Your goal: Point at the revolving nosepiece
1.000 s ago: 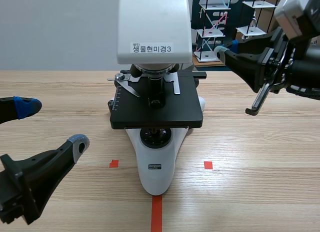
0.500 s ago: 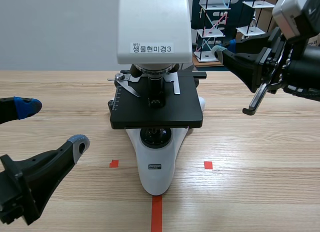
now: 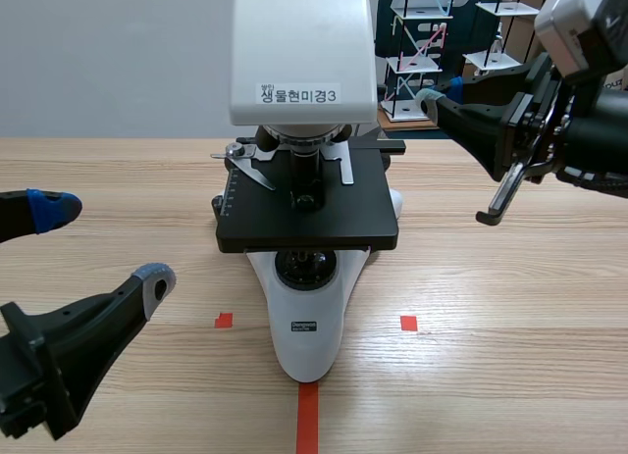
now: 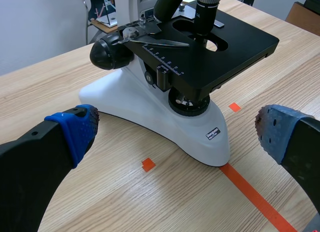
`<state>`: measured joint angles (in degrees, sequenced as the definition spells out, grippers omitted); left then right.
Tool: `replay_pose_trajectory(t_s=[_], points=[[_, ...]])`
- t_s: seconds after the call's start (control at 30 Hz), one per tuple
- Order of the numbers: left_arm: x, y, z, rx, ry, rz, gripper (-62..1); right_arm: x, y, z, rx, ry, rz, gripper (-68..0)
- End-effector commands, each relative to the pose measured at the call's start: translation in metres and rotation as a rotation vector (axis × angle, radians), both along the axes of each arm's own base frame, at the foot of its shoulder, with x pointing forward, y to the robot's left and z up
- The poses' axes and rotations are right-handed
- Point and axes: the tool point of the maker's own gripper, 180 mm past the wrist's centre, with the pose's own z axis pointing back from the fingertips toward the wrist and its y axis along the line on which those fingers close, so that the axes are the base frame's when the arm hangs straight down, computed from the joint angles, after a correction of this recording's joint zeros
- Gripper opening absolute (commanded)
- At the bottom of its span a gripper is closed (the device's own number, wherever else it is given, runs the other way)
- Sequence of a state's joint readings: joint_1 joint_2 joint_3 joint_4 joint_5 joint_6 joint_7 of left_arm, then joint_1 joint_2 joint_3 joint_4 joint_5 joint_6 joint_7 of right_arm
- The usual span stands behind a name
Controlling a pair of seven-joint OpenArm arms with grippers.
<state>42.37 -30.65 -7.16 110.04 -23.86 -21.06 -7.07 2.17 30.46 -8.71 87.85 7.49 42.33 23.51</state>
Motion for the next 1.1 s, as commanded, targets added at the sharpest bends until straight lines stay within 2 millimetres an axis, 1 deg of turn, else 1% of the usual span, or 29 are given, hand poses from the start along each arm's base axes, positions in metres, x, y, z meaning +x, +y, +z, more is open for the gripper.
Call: replay_pose_trajectory(t_s=[0.0,1.07], points=[[-0.0003,-0.0015,0.0051,-0.017,-0.013,0.0,1.4,-0.0004,0.0011,0.0114,0.019,-0.026,0.013,-67.7],[-0.0003,-0.0014,0.005,-0.016,-0.013,0.0,1.4,0.0002,0.0007,0.0097,0.011,-0.02,0.009,-67.7]])
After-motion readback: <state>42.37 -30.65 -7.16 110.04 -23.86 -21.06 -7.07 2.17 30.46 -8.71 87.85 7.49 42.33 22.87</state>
